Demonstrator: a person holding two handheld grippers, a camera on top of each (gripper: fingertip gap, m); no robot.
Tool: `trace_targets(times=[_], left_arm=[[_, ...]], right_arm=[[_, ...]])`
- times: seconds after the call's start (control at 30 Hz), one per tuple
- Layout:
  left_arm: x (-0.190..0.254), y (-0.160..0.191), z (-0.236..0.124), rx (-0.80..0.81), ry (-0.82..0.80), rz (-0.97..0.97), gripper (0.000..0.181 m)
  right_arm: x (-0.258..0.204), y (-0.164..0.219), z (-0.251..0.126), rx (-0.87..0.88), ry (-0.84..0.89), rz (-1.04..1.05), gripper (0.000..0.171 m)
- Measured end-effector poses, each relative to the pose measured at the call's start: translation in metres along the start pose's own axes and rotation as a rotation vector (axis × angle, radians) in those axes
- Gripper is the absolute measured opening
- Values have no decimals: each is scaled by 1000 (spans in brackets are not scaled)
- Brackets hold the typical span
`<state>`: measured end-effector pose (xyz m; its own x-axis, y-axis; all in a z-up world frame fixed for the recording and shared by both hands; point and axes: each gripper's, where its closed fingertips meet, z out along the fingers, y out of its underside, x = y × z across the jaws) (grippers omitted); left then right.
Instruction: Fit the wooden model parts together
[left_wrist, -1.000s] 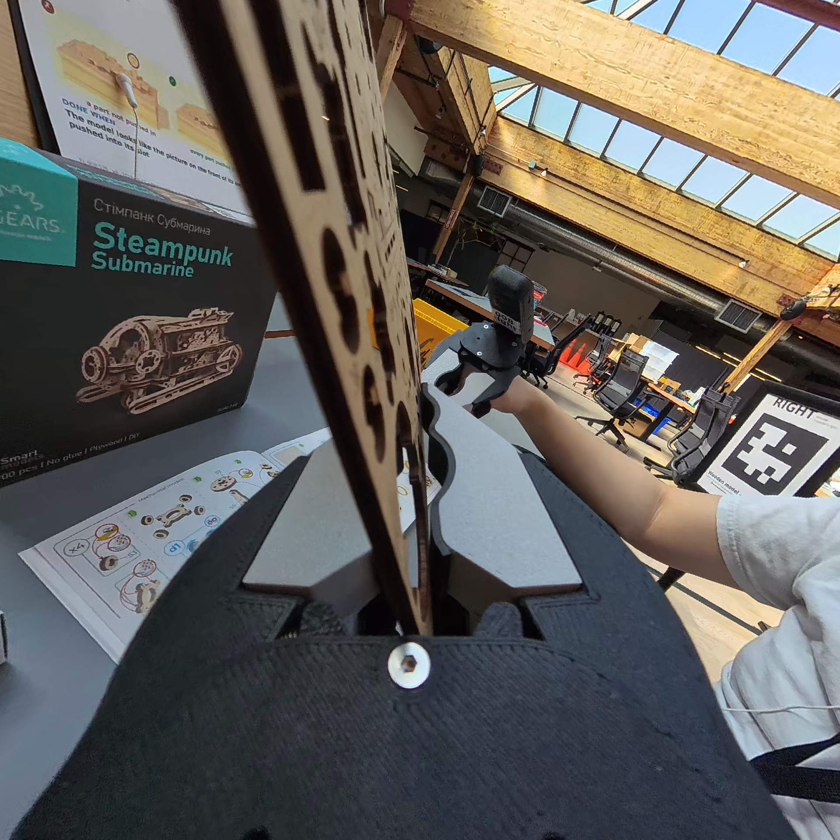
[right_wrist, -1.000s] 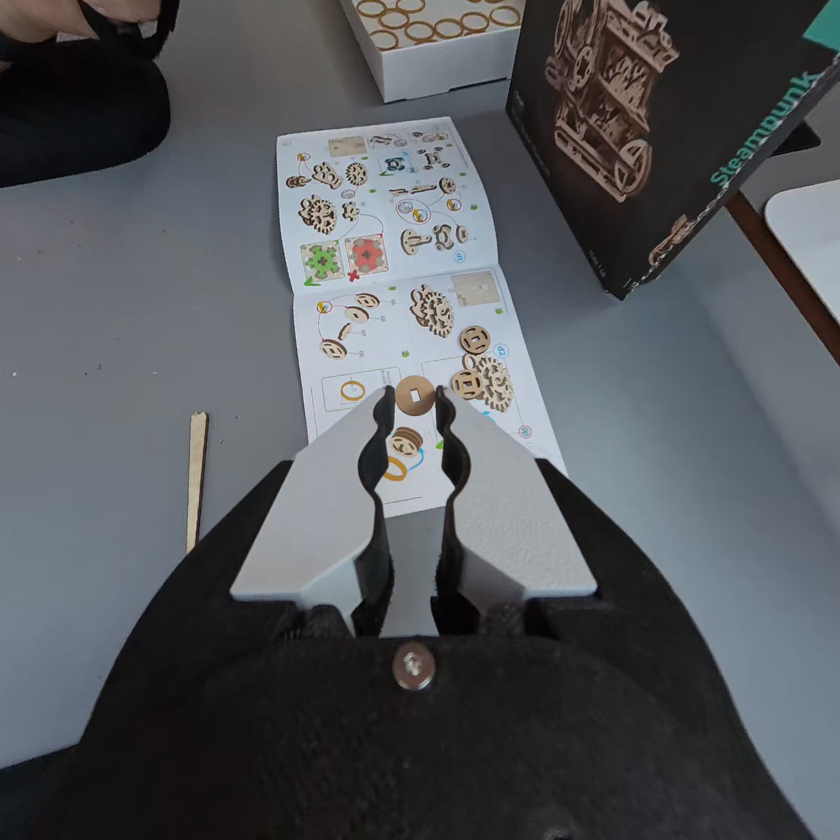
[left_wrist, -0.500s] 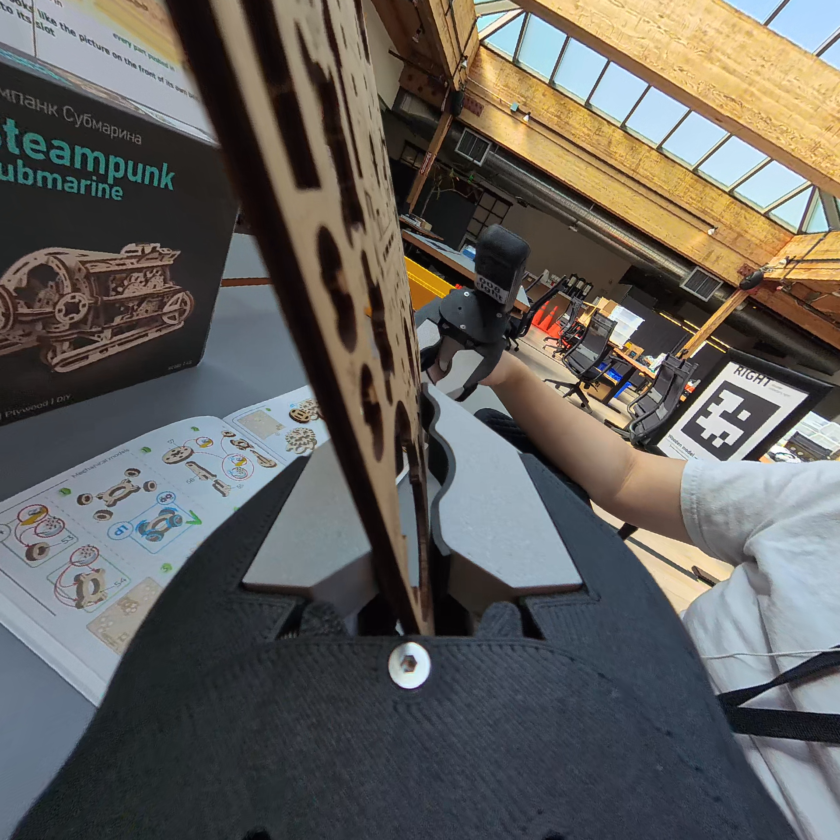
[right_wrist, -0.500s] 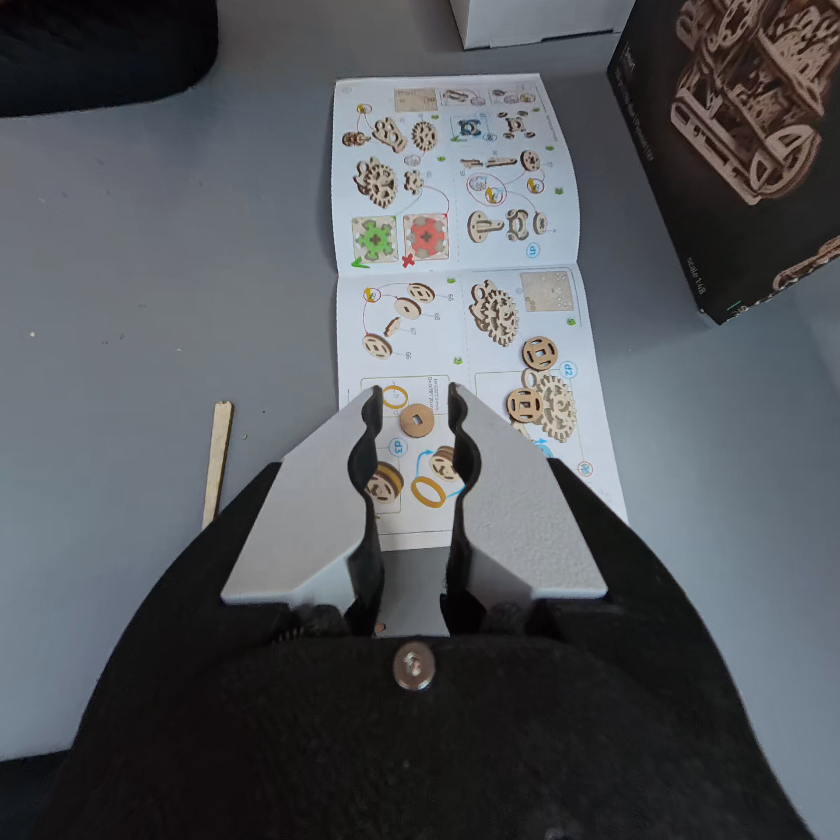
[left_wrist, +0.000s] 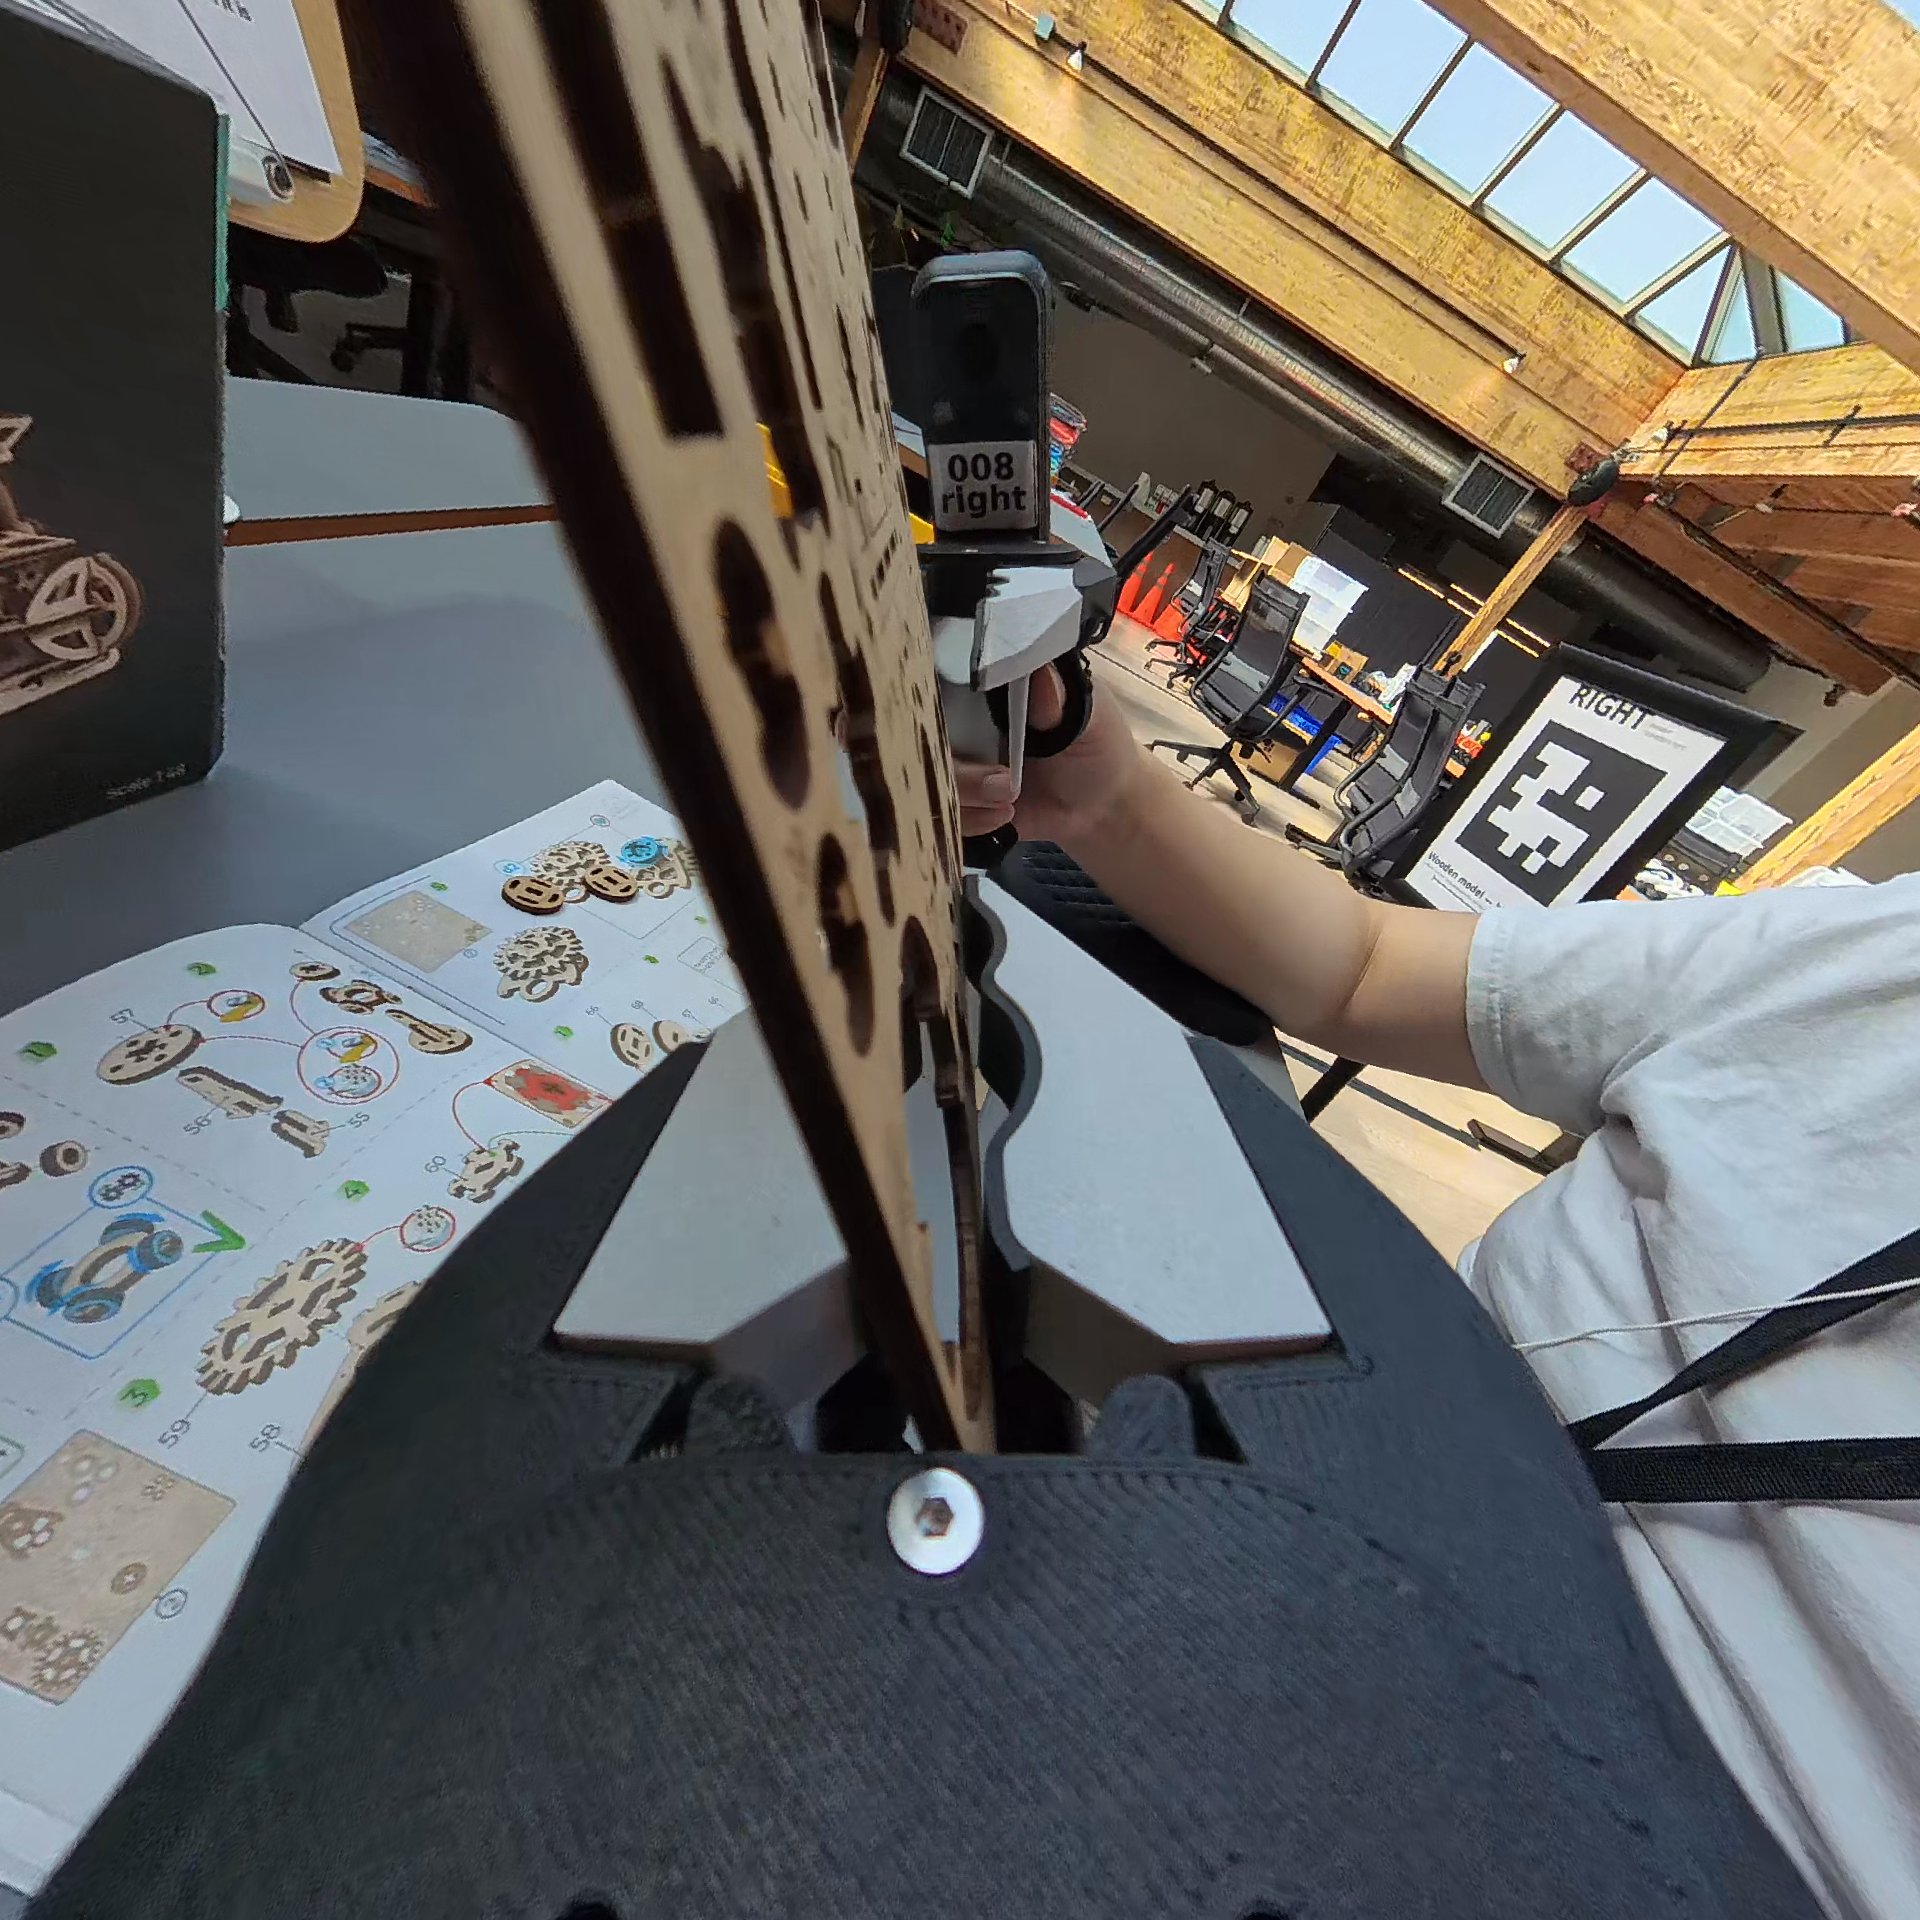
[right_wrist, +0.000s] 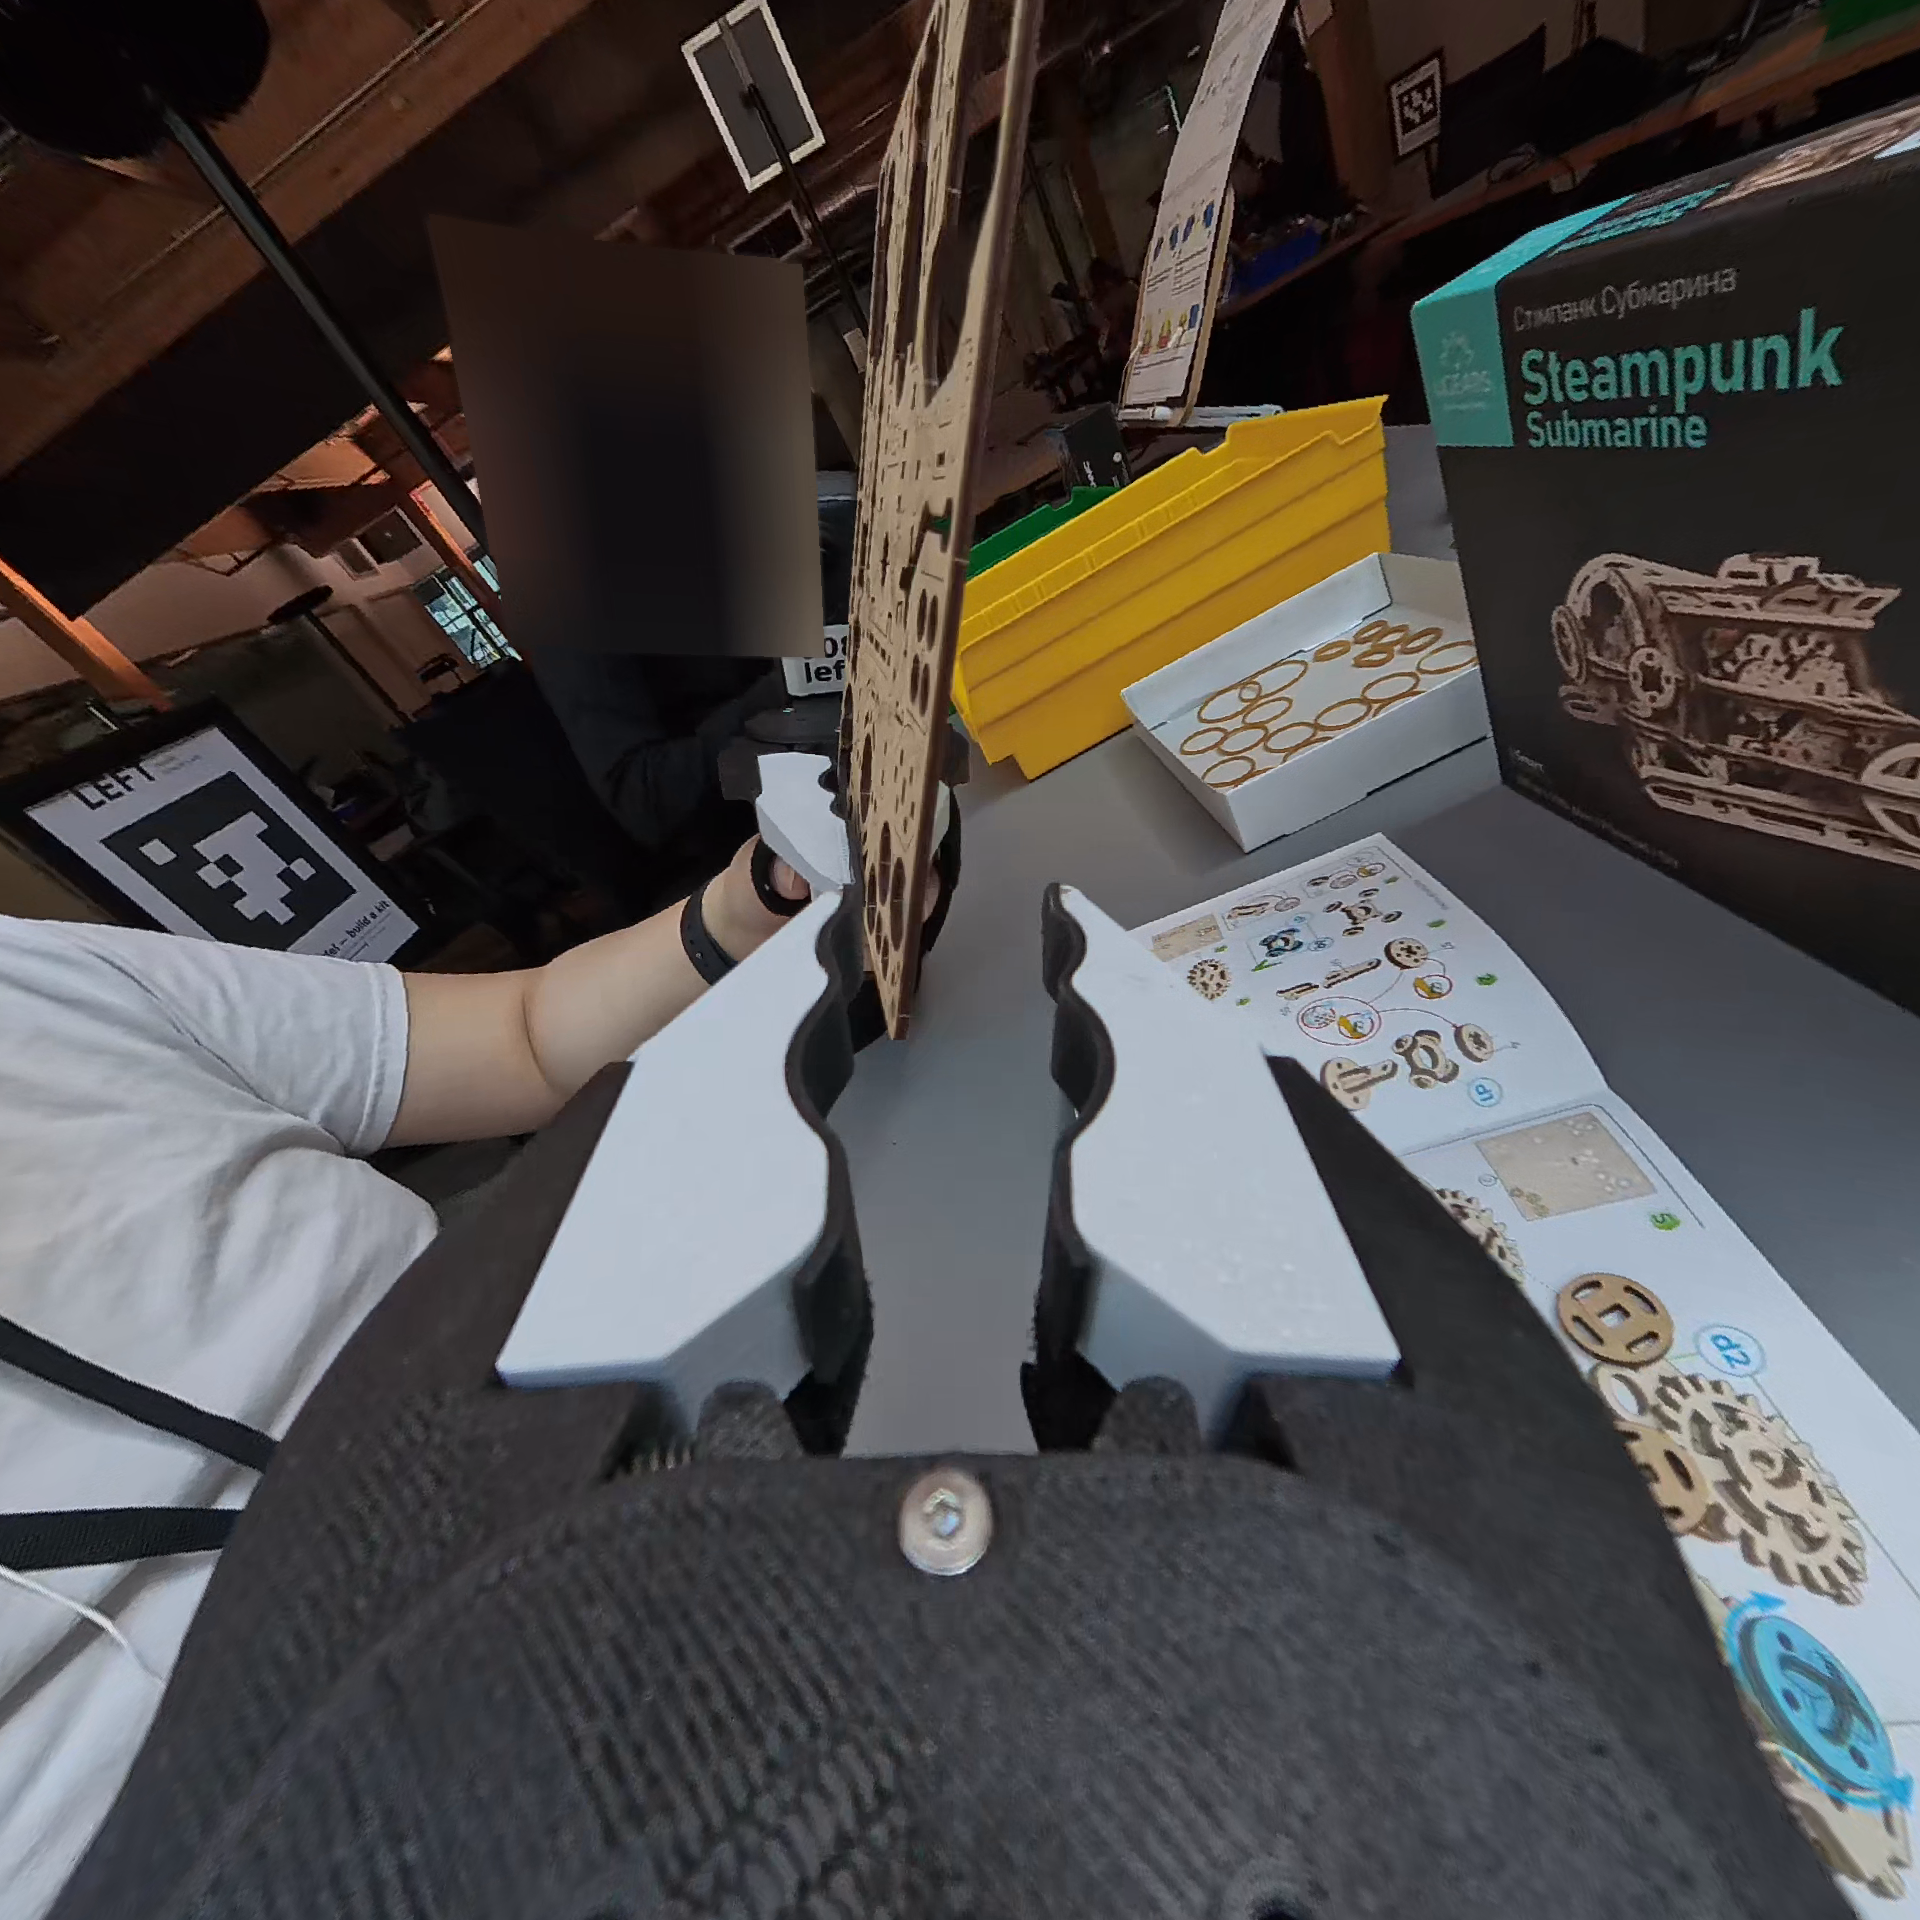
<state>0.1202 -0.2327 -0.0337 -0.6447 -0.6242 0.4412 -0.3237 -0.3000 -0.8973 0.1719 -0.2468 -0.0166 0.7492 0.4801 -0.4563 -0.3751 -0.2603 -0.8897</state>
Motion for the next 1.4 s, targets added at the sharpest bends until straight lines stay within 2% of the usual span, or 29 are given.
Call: trace_targets(times=[0.1, 0.17, 0.23, 0.5, 0.7, 1.1, 1.4], left_arm=[[2, 4, 3, -21, 14, -2, 1], [2, 7, 5, -33, 23, -7, 2], [1, 7, 5, -30, 28, -21, 2], [0, -21, -15, 110, 60, -76, 15], [-11, -38, -36, 195, 15, -93, 14], [-20, -31, -37, 154, -26, -107, 0], [-20, -26, -35, 121, -42, -86, 0]], right_arm=[[-3, 3, 5, 1, -36, 39, 29], [-11, 9, 8, -25, -90, 54, 3], [-12, 9, 7, -31, -105, 96, 1], [-9, -3, -4, 23, -100, 130, 0], [0, -9, -15, 55, -92, 126, 0], [3, -10, -20, 64, -111, 143, 0], [2, -8, -19, 48, -118, 144, 0]])
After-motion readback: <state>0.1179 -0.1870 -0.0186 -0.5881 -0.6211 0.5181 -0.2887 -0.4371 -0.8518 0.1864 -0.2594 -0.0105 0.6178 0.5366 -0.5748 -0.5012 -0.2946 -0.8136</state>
